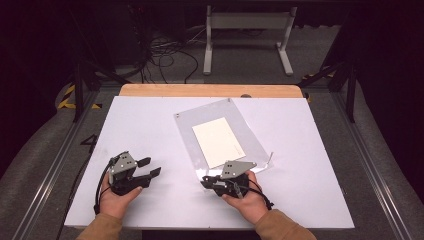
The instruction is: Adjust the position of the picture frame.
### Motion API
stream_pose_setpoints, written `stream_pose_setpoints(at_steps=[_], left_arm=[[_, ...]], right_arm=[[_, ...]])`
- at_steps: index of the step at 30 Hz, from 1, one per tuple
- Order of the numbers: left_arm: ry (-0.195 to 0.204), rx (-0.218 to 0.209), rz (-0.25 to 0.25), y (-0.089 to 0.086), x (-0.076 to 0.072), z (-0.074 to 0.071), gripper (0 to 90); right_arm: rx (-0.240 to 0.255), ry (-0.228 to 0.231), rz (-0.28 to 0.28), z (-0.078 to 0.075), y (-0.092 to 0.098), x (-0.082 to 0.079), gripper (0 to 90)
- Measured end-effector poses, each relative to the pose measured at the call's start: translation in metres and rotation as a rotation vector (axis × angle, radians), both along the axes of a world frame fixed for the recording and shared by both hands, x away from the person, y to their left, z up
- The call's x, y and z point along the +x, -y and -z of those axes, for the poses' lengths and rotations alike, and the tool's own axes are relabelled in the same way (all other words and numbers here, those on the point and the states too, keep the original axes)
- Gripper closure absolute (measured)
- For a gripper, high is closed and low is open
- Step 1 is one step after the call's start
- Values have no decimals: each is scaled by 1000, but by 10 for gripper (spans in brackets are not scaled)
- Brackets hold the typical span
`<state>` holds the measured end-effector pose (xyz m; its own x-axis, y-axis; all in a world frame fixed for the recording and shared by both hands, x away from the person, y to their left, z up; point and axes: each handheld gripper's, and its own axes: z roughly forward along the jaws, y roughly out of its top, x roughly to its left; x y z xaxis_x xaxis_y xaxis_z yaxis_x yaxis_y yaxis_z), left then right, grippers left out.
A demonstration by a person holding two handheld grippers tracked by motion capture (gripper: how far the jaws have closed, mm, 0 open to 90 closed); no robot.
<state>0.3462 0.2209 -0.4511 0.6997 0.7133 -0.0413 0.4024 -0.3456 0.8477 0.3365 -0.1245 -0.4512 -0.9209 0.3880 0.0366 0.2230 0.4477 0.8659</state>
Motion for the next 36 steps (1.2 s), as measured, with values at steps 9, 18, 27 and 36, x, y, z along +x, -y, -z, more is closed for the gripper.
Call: stream_pose_setpoints(at_steps=[9, 18, 27, 36], left_arm=[[0, -8, 16, 1, 3, 0, 443], [5, 0, 23, 6, 7, -1, 443], [2, -1, 42, 24, 17, -9, 445], [-38, -16, 51, 55, 54, -15, 492]], right_arm=[[-96, 50, 1, -13, 10, -14, 851], [-82, 21, 111, -34, 81, -30, 851], [-124, -4, 275, -30, 145, -37, 850], [-95, -41, 321, -17, 164, -36, 846]])
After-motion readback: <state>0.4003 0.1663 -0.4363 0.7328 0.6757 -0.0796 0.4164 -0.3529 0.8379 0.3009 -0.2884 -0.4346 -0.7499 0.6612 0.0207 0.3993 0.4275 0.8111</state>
